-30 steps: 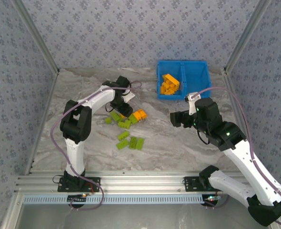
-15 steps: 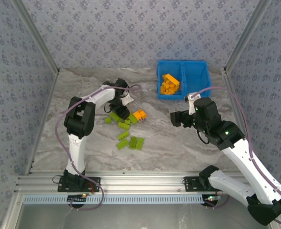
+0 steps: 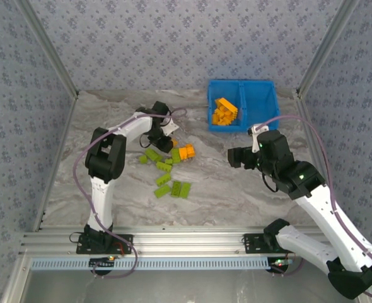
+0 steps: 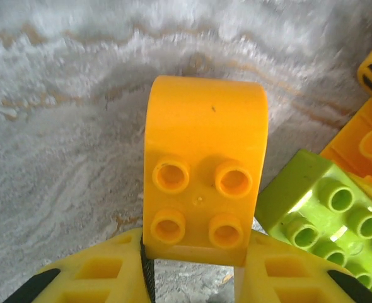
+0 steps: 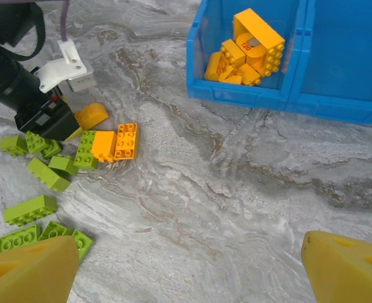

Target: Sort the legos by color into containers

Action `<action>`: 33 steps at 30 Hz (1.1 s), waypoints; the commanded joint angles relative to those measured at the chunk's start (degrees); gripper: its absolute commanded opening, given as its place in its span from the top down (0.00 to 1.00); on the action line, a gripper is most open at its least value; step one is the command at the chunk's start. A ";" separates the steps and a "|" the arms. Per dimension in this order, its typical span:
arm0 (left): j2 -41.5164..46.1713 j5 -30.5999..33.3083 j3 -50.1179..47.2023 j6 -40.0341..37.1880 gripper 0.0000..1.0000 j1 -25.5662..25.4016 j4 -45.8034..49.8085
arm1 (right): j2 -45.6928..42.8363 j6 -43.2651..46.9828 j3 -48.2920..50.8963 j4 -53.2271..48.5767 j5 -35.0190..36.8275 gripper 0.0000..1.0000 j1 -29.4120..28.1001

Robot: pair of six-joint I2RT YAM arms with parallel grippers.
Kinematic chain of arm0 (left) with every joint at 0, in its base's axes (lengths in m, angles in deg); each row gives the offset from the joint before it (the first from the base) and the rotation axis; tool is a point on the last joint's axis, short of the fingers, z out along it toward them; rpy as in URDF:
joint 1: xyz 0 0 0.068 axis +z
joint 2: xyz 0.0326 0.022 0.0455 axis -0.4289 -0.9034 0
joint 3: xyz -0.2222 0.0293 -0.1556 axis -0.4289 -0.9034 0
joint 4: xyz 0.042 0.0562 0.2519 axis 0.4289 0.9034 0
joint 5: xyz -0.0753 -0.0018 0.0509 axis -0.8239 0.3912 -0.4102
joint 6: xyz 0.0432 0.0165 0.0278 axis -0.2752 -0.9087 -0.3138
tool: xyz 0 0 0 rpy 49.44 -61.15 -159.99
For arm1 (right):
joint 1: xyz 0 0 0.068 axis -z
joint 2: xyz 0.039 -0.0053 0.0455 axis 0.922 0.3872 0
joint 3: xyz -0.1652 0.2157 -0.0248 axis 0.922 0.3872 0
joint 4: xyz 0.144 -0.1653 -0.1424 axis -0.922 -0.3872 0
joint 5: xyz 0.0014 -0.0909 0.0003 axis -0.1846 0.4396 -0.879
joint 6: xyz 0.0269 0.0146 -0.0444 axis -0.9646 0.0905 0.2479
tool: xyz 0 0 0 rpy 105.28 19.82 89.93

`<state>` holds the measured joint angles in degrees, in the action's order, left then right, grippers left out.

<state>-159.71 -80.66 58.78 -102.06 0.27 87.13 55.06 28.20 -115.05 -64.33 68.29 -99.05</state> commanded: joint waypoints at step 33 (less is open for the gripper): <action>-26.67 8.10 62.94 19.20 0.49 -17.33 -17.40 | -9.15 -11.72 3.24 -5.02 2.72 0.00 10.16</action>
<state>-186.95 -73.30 119.59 -84.18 -16.43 75.19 46.41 17.49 -112.45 -68.09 72.24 -89.28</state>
